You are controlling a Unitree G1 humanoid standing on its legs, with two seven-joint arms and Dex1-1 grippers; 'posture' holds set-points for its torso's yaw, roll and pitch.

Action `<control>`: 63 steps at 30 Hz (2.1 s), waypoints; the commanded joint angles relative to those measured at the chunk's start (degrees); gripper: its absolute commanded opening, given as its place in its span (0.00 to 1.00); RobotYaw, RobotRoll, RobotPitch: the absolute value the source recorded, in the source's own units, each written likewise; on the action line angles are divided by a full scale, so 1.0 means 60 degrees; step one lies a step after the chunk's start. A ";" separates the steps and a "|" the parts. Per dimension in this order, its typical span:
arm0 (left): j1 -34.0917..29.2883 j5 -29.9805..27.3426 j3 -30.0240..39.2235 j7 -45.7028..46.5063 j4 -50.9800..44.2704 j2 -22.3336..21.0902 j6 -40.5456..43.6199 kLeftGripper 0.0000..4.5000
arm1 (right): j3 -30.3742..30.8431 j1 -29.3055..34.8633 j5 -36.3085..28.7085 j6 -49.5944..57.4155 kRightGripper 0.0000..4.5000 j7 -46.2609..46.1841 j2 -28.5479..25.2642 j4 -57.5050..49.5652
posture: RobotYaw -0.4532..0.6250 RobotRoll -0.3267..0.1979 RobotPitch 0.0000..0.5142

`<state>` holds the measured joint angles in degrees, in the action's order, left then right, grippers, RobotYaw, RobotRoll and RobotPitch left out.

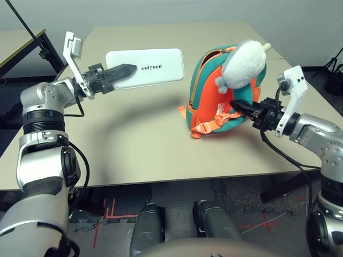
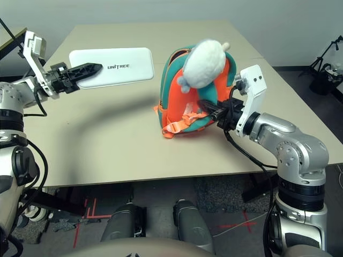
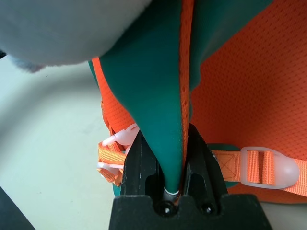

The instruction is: Put the pencil case into the backpack and zip it.

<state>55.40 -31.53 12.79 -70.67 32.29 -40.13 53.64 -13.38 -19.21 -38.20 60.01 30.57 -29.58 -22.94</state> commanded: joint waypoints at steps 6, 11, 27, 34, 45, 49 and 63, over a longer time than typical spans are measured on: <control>0.0805 -0.0429 -0.0501 -0.0293 -0.1823 -0.0493 0.0573 0.29 | 0.0693 0.0114 -0.0063 -0.0227 0.06 0.0198 0.0052 0.0188 | 0.27 0.62 0.04; 0.0816 -0.0487 -0.0791 -0.0170 -0.2775 -0.0442 0.0626 0.29 | 0.0761 0.0215 -0.0011 -0.0374 0.06 0.0208 0.0047 0.0264 | 0.27 0.62 0.04; 0.1117 0.0180 -0.1620 -0.0316 -0.1560 -0.0417 -0.0771 0.29 | 0.0704 0.0349 -0.0012 -0.0627 0.06 0.0107 0.0057 0.0235 | 0.26 0.62 0.04; 0.1122 0.0695 -0.2143 -0.1035 -0.0618 -0.0294 -0.1651 0.29 | 0.0733 0.0326 -0.0018 -0.0700 0.06 0.0129 0.0056 0.0289 | 0.26 0.62 0.04; 0.1454 0.1124 -0.2822 -0.1461 -0.0002 0.1127 -0.2194 0.29 | 0.0784 0.0223 0.0001 -0.0756 0.06 0.0099 0.0081 0.0302 | 0.24 0.62 0.02; 0.1562 0.1356 -0.3027 -0.1327 0.0157 0.1636 -0.2340 0.29 | 0.0775 0.0256 -0.0005 -0.0761 0.06 0.0056 0.0106 0.0246 | 0.24 0.62 0.02; 0.1964 0.2446 -0.3270 -0.0236 0.1474 0.3521 -0.3643 0.29 | 0.0848 0.0293 0.0015 -0.0820 0.06 -0.0006 0.0194 0.0155 | 0.22 0.62 0.01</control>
<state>65.12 -17.43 -5.86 -72.03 40.34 -20.49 33.28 -10.02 -17.53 -37.03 55.01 29.94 -29.02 -20.97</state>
